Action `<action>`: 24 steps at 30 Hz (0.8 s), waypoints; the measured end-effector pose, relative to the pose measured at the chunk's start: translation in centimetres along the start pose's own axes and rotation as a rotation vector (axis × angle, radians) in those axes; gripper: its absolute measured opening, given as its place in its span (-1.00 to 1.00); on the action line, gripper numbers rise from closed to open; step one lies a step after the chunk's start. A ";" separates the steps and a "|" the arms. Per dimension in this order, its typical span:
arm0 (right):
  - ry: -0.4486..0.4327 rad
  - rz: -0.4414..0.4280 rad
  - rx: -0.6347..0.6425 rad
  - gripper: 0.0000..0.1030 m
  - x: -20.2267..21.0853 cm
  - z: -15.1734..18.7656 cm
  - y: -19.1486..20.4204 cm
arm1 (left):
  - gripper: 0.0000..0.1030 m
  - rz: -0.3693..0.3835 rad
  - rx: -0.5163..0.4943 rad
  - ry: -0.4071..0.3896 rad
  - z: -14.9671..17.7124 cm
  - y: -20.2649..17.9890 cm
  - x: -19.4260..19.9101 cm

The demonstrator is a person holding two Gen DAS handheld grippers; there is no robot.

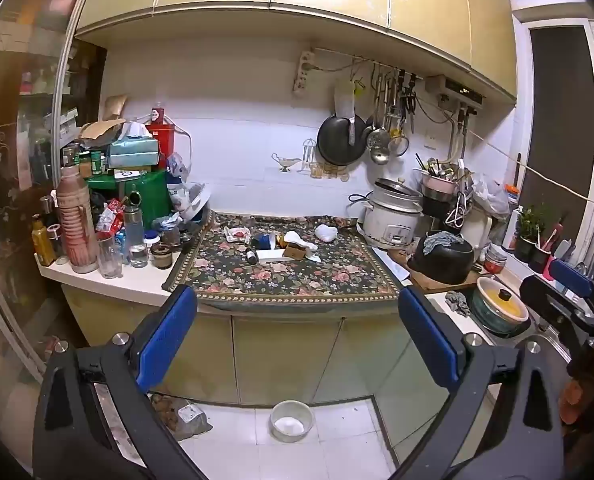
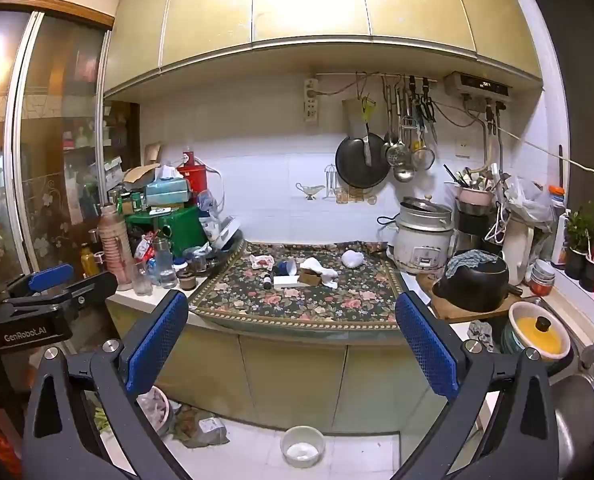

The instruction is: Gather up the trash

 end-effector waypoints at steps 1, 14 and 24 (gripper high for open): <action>0.002 -0.002 -0.002 1.00 0.0 0.0 0.0 | 0.96 -0.002 -0.002 -0.002 0.0 0.0 0.0; 0.025 -0.002 -0.011 1.00 0.0 0.9 -0.4 | 0.96 0.006 0.000 -0.010 0.0 -1.1 1.1; 0.025 -0.003 -0.017 1.00 0.1 0.7 -0.3 | 0.96 0.009 -0.004 -0.004 -0.3 -0.9 0.9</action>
Point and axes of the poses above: each gripper's, at about its wrist camera, not at the fingertips, and x roughly against the way its jaws point, y to its left, z to its underside, the point moved 4 cm from there along -x, roughly the way its jaws point, and after that the axes turned 9 degrees about -z, right-handed, at the moved point
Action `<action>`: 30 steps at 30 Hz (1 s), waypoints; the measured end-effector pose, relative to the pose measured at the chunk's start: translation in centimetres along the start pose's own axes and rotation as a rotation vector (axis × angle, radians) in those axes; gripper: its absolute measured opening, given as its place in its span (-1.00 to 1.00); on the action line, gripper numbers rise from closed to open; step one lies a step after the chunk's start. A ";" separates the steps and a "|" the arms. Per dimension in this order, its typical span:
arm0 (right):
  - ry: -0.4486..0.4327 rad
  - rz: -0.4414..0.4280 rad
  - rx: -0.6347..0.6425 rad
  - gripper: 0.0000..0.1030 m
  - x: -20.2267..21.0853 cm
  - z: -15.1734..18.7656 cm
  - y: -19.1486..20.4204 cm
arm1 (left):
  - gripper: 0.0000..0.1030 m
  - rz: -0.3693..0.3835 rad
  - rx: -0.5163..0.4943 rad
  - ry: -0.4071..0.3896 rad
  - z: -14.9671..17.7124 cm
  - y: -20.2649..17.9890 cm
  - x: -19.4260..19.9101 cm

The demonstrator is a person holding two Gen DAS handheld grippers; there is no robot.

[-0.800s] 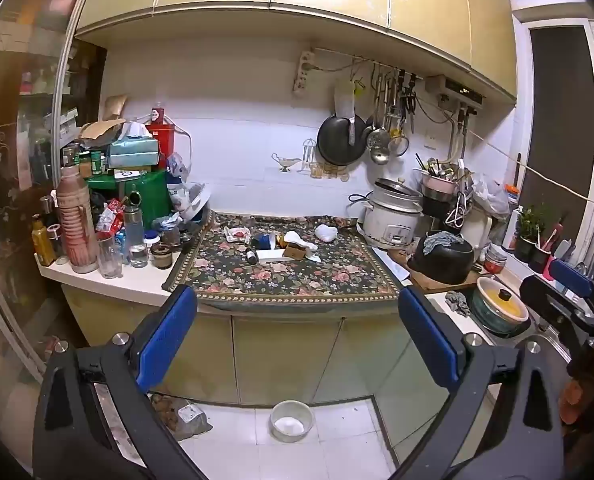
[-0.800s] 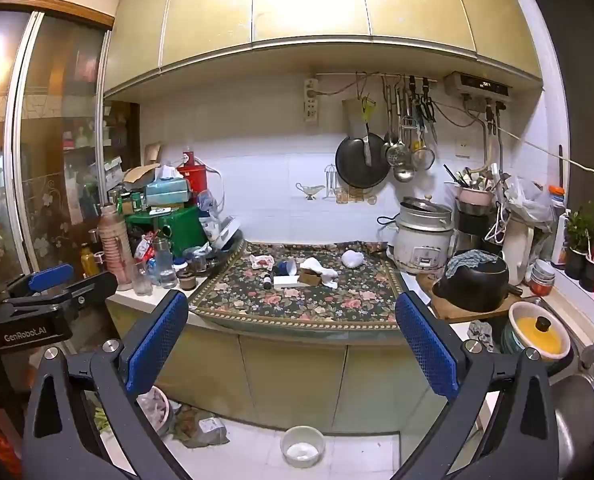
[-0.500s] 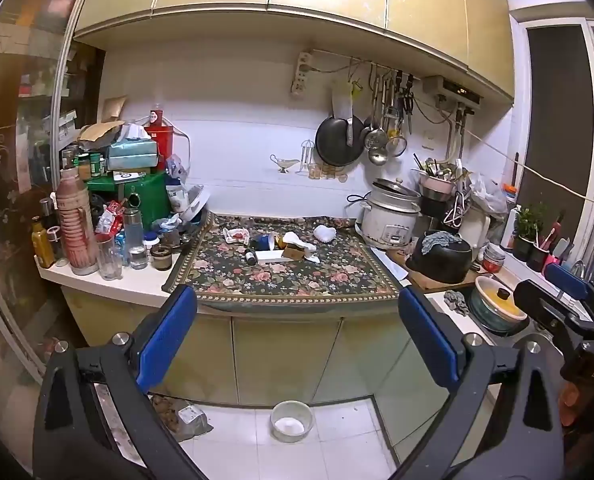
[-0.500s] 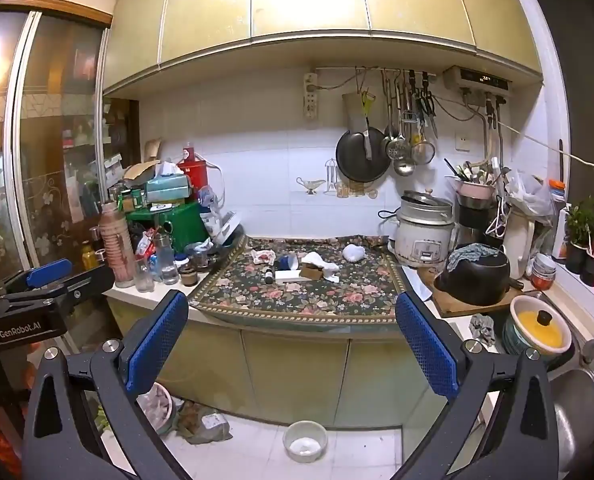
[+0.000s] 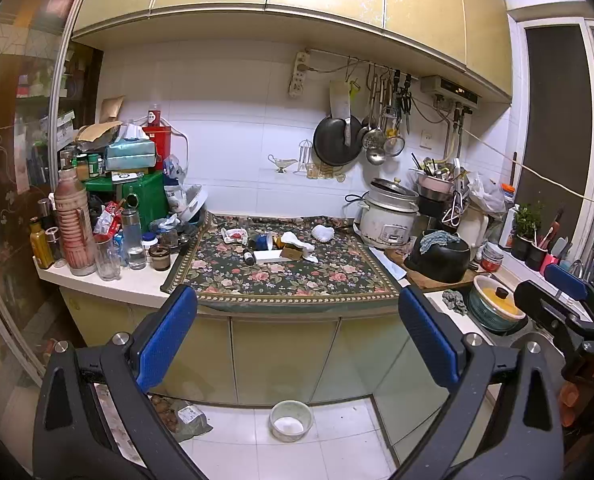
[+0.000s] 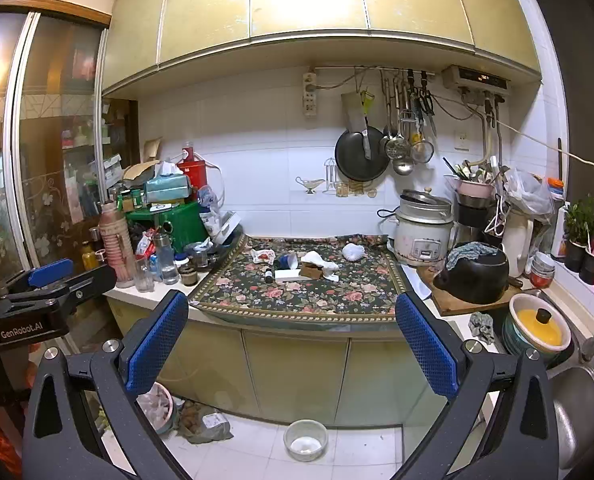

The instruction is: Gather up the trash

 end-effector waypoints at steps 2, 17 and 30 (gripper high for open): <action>0.000 0.002 -0.003 1.00 0.1 0.1 0.3 | 0.96 -0.001 0.000 0.000 -0.1 -0.1 0.0; 0.004 0.011 -0.016 1.00 0.4 -0.1 0.2 | 0.97 0.009 0.014 0.009 0.5 0.0 -0.1; 0.004 0.010 -0.016 1.00 0.3 -0.1 0.2 | 0.97 0.013 0.024 0.015 1.1 0.3 -0.3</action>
Point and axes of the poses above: each gripper's, at about its wrist camera, not at the fingertips, and x roughly against the way its jaws point, y to its left, z to its underside, the point moved 4 cm from there along -x, roughly the way its jaws point, and after that the axes turned 9 degrees about -z, right-handed, at the moved point
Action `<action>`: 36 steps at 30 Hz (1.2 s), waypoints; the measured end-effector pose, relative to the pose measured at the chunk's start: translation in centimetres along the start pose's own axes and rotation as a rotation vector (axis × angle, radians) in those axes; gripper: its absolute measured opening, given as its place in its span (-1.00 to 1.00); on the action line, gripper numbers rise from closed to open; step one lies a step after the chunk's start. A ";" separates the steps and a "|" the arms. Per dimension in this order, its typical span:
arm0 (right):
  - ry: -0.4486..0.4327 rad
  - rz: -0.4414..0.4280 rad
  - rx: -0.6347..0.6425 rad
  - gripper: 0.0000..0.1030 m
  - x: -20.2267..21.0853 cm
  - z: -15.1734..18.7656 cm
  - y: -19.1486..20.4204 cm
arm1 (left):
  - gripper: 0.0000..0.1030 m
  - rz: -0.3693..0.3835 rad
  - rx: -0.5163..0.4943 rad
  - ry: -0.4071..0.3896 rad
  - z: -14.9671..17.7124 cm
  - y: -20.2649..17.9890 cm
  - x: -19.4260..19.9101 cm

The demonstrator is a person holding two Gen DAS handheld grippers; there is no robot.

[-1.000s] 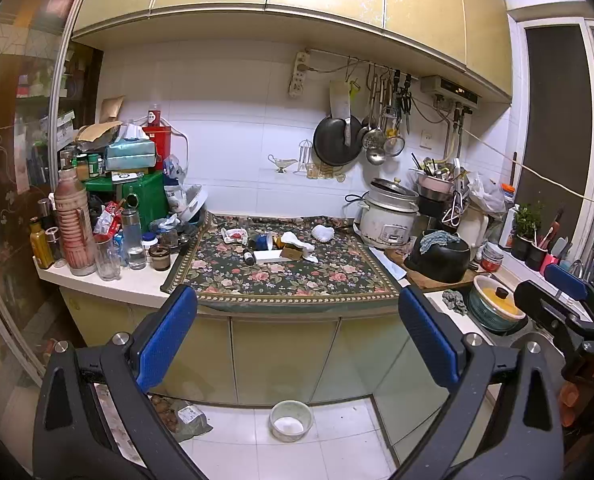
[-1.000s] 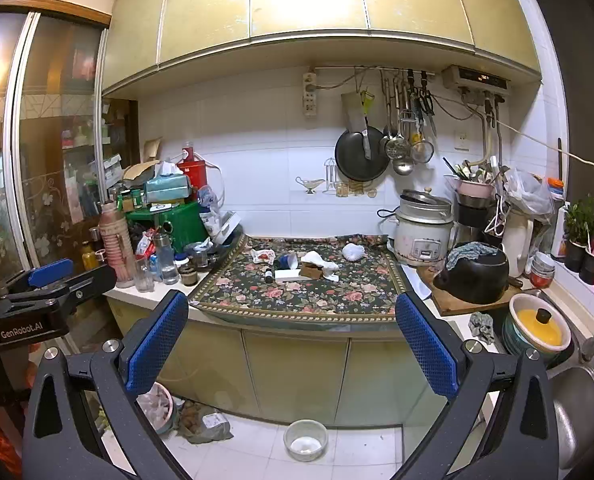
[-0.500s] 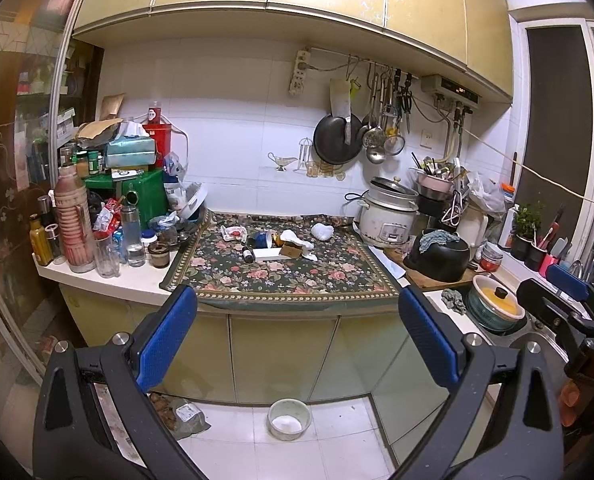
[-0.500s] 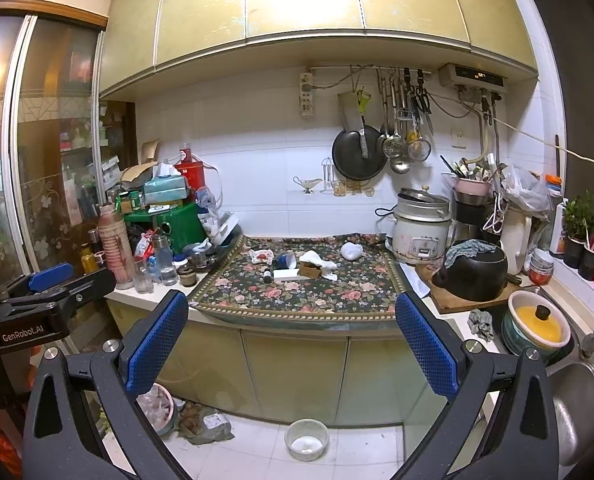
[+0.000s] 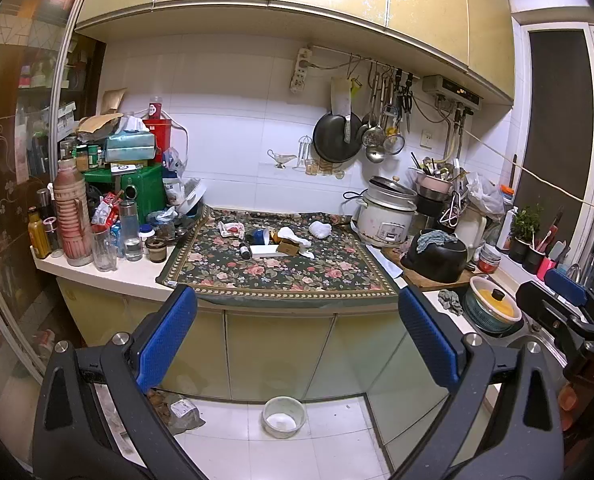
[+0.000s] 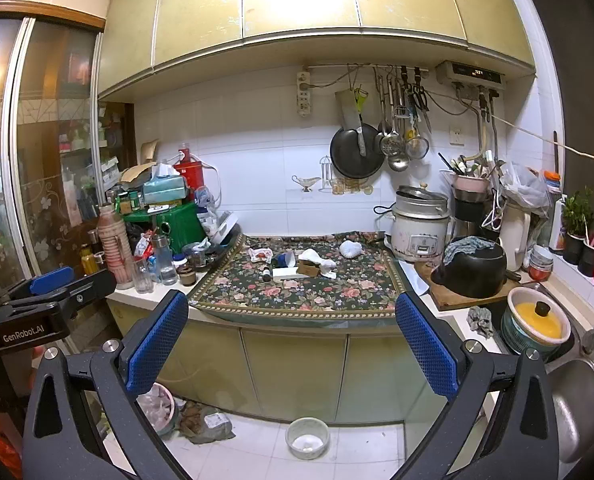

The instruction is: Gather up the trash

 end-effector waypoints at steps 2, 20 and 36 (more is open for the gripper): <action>0.000 0.003 0.000 1.00 0.1 0.0 0.0 | 0.97 -0.001 -0.001 0.000 0.1 -0.1 -0.1; 0.000 -0.003 -0.015 1.00 0.2 0.3 -0.3 | 0.96 -0.001 0.003 0.003 0.5 0.1 -0.1; 0.049 0.006 -0.066 1.00 -3.3 0.4 -2.5 | 0.96 -0.020 -0.004 0.034 0.2 -0.3 -4.2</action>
Point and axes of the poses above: each gripper's, at about its wrist camera, not at the fingertips, and x roughly against the way its jaws point, y to its left, z to its underside, the point moved 4 cm from there along -x, roughly the way its jaws point, and after that the axes turned 9 degrees about -z, right-handed, at the moved point
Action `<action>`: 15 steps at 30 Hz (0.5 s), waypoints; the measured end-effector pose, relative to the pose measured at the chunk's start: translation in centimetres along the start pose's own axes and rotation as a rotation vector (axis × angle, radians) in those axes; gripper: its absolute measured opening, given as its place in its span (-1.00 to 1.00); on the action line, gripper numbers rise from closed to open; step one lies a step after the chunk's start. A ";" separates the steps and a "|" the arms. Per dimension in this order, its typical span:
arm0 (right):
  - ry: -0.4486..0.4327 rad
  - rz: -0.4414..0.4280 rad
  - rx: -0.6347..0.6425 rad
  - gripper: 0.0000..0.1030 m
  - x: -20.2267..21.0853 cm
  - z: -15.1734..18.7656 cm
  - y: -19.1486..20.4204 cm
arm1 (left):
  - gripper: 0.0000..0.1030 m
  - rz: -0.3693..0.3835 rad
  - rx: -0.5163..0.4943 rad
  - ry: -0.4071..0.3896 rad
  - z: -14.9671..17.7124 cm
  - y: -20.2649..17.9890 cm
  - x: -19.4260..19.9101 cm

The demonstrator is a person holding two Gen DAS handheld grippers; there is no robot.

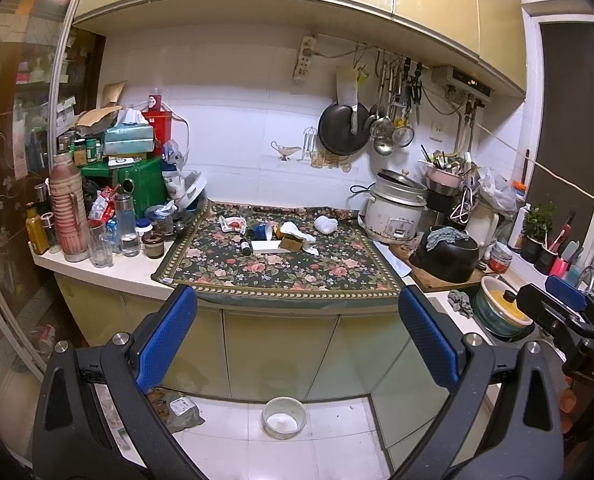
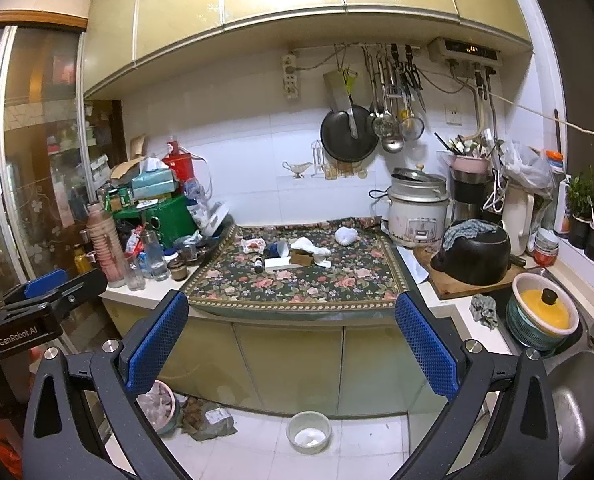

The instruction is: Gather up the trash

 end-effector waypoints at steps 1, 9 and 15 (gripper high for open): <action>0.004 0.003 -0.005 1.00 -0.4 0.0 -0.4 | 0.96 0.000 -0.001 0.007 -0.2 0.0 -0.9; 0.039 0.068 -0.035 1.00 -6.2 -0.5 -2.2 | 0.96 0.025 0.011 0.051 -2.0 0.9 -9.1; 0.069 0.131 -0.054 1.00 -12.3 -1.8 -3.2 | 0.96 0.033 0.003 0.092 -4.5 2.4 -17.7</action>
Point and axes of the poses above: each gripper's, at about its wrist camera, not at the fingertips, and x roughly against the way its jaws point, y to its left, z to its underside, the point moved 4 cm from there along -x, roughly the way its jaws point, and after that the axes turned 9 degrees about -z, right-handed, at the moved point
